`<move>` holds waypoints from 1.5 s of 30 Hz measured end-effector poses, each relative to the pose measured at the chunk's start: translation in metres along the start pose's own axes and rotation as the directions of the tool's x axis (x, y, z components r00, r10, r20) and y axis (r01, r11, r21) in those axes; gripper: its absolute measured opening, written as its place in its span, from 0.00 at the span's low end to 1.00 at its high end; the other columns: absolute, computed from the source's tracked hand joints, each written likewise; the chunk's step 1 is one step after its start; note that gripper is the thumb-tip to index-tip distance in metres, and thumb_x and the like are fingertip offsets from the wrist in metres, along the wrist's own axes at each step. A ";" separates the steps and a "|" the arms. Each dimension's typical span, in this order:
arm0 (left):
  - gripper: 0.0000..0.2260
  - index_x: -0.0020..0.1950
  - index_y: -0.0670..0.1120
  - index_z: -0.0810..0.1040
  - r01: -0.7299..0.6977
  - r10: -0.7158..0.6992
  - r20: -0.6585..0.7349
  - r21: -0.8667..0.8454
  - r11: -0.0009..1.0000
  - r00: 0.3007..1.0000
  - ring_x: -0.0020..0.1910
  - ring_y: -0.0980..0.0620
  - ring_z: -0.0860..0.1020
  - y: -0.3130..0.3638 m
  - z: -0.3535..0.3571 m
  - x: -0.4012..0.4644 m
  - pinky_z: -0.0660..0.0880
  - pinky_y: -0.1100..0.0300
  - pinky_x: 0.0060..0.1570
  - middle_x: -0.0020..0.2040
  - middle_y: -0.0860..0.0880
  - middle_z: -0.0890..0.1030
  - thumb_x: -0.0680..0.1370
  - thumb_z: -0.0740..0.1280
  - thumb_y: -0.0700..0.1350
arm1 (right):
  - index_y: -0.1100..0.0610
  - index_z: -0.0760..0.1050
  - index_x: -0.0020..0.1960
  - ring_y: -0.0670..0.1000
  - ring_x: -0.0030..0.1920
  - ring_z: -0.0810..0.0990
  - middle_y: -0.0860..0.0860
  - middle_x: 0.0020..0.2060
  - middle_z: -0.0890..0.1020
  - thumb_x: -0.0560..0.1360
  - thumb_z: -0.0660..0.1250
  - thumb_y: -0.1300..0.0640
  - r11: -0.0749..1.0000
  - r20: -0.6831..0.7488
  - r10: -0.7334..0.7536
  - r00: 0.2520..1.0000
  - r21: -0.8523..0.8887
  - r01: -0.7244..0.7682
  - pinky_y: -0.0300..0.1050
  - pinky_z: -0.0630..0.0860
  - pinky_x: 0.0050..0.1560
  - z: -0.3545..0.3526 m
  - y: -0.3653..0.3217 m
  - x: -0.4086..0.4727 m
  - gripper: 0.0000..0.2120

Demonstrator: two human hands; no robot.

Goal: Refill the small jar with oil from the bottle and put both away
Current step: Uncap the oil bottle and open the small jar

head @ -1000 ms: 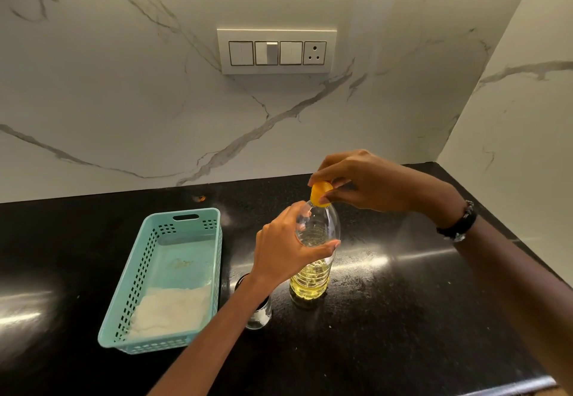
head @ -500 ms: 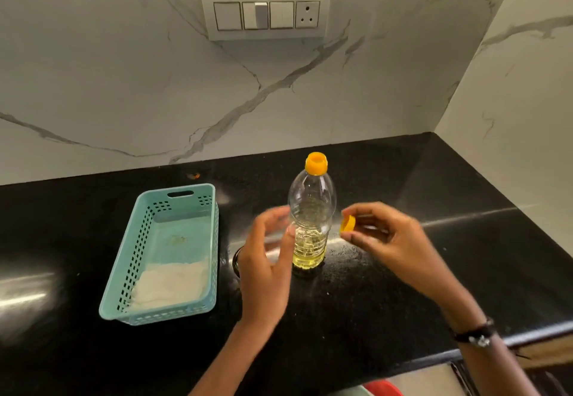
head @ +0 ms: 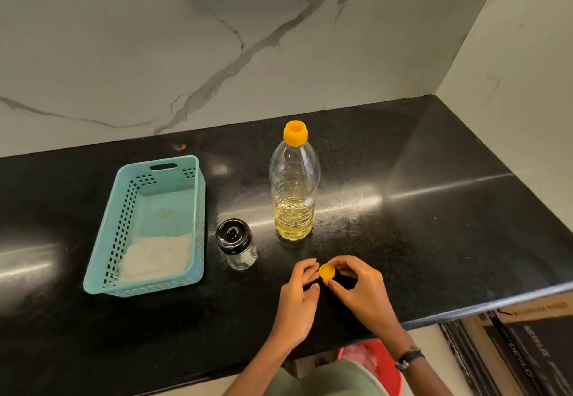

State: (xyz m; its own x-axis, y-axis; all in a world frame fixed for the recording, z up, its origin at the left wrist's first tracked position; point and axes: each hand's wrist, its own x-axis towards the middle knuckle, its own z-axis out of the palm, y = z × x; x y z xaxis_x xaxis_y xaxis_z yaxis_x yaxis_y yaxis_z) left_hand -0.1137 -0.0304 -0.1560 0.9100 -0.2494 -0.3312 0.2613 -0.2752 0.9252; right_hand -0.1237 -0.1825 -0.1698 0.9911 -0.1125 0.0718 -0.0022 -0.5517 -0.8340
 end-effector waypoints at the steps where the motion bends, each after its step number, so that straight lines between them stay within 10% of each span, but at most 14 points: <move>1: 0.20 0.62 0.56 0.70 -0.009 0.009 -0.007 0.010 1.000 1.000 0.62 0.68 0.73 -0.001 0.002 0.000 0.68 0.75 0.59 0.64 0.53 0.78 0.79 0.61 0.33 | 0.52 0.79 0.52 0.41 0.50 0.79 0.41 0.47 0.81 0.67 0.76 0.60 1.000 0.001 0.011 1.000 -0.010 -0.011 0.38 0.77 0.53 0.000 0.002 -0.001 0.15; 18: 0.18 0.60 0.58 0.72 -0.168 0.171 -0.126 0.035 0.985 0.977 0.61 0.66 0.74 0.015 -0.006 -0.014 0.72 0.72 0.57 0.62 0.55 0.78 0.79 0.63 0.35 | 0.52 0.78 0.57 0.38 0.53 0.77 0.41 0.51 0.79 0.67 0.77 0.56 0.999 -0.021 0.047 0.999 -0.016 -0.047 0.35 0.76 0.55 -0.012 -0.016 0.001 0.20; 28: 0.18 0.64 0.50 0.69 -0.393 0.350 -0.653 0.085 0.915 0.671 0.61 0.62 0.75 0.050 -0.090 -0.030 0.74 0.69 0.55 0.63 0.56 0.77 0.78 0.64 0.34 | 0.58 0.80 0.54 0.43 0.47 0.81 0.50 0.47 0.82 0.73 0.70 0.63 0.924 0.175 -0.379 0.909 0.023 0.381 0.34 0.78 0.48 0.023 -0.141 0.054 0.10; 32: 0.20 0.64 0.53 0.66 -0.340 0.291 -0.672 0.062 0.938 0.681 0.60 0.66 0.74 0.041 -0.107 -0.025 0.73 0.74 0.51 0.64 0.54 0.75 0.78 0.63 0.33 | 0.57 0.79 0.58 0.55 0.50 0.80 0.54 0.51 0.81 0.75 0.67 0.62 0.838 0.363 -0.388 0.847 -0.243 0.488 0.49 0.77 0.51 0.053 -0.156 0.082 0.13; 45: 0.21 0.60 0.58 0.67 -0.338 0.310 -0.609 0.073 0.938 0.730 0.62 0.63 0.74 0.031 -0.115 -0.022 0.74 0.68 0.57 0.62 0.53 0.77 0.78 0.63 0.34 | 0.62 0.80 0.51 0.56 0.45 0.79 0.56 0.46 0.79 0.76 0.64 0.65 0.659 0.502 -0.363 0.785 -0.457 0.597 0.46 0.74 0.43 0.070 -0.171 0.092 0.07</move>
State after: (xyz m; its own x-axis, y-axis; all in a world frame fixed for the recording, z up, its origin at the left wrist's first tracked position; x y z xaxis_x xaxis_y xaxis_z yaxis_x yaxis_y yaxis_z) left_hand -0.0886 0.0732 -0.0984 0.9413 0.2982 0.1581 -0.0859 -0.2414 0.9666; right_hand -0.0230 -0.0408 -0.0592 0.8455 0.5272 0.0843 0.5297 -0.8085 -0.2565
